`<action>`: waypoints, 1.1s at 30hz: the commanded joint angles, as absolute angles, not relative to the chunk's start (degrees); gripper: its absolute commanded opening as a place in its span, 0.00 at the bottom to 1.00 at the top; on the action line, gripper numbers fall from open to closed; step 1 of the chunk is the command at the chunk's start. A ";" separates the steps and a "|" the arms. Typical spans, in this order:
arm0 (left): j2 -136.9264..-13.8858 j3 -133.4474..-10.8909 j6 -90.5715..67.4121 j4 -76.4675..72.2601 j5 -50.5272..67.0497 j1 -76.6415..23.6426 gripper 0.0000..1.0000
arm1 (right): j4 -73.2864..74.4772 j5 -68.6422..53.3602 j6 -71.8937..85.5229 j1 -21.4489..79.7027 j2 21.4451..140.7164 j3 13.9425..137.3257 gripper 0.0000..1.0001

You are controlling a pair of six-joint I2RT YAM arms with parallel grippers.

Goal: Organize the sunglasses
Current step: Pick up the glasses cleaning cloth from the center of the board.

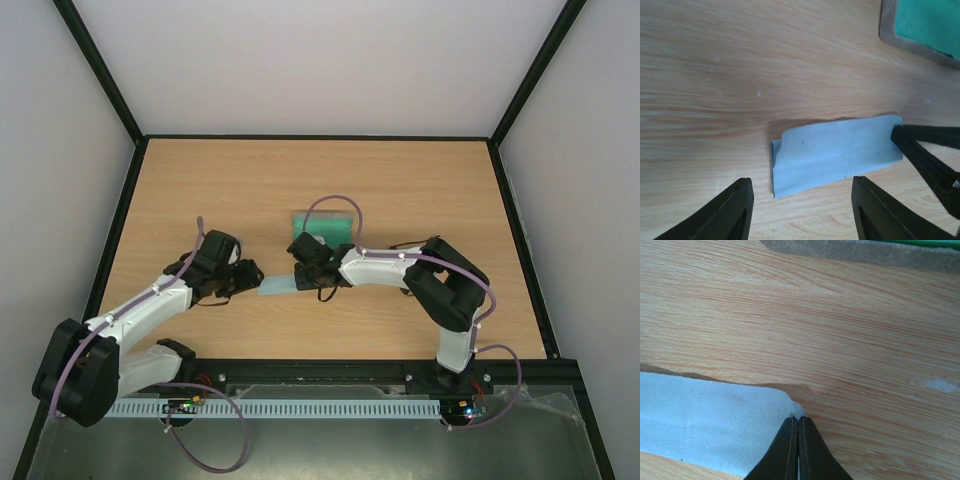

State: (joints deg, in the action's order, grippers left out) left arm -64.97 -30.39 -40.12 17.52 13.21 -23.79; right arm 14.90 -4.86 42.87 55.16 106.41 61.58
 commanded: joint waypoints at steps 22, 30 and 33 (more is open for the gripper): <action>-73.85 -33.07 -43.99 20.51 -0.86 -33.83 0.34 | 13.81 -6.76 43.68 55.78 107.70 58.94 0.01; -76.95 -32.36 -44.59 19.20 -2.03 -35.04 0.32 | 12.98 -7.21 43.68 55.73 107.37 58.60 0.01; -77.19 -31.90 -44.82 18.73 -2.02 -35.09 0.29 | 12.60 -7.47 43.68 55.79 107.16 58.36 0.01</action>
State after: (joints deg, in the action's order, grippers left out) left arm -75.90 -32.01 -44.16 18.41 -0.95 -34.74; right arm 10.87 -6.70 43.11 55.16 106.41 60.31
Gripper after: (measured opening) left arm 0.308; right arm 0.015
